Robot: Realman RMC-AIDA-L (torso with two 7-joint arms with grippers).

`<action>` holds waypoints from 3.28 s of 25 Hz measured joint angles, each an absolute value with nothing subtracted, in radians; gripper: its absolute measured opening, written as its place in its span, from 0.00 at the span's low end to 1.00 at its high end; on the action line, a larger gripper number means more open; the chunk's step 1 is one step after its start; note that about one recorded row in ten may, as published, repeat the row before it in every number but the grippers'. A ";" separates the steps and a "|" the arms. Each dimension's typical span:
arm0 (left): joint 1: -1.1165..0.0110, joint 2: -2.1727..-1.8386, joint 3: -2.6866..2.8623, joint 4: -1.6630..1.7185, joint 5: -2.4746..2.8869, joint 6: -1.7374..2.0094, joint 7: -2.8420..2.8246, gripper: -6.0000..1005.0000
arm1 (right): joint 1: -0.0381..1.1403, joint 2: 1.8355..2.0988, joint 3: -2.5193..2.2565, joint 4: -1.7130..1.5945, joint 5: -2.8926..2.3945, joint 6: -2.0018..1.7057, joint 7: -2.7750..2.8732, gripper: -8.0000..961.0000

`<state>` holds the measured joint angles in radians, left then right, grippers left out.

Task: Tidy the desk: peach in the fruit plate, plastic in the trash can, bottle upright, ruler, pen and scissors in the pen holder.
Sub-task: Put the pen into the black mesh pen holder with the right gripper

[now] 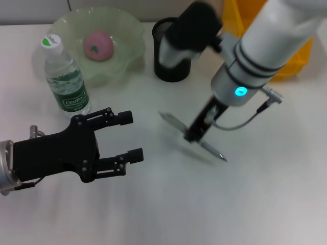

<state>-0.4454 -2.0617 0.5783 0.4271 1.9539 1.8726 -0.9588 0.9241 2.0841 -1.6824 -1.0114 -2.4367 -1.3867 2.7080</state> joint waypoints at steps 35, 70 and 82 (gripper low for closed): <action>-0.458 -2.071 0.580 0.365 1.916 1.885 -0.939 0.79 | 0.783 2.080 -0.951 -0.427 -1.234 -1.060 1.190 0.15; -0.428 -2.071 0.579 0.299 1.893 1.537 -0.775 0.78 | 0.985 2.092 -1.116 -0.258 -1.221 -0.711 1.094 0.15; -0.426 -2.068 0.577 0.300 1.890 1.571 -0.780 0.78 | 0.981 2.092 -1.117 -0.252 -1.221 -0.702 1.098 0.26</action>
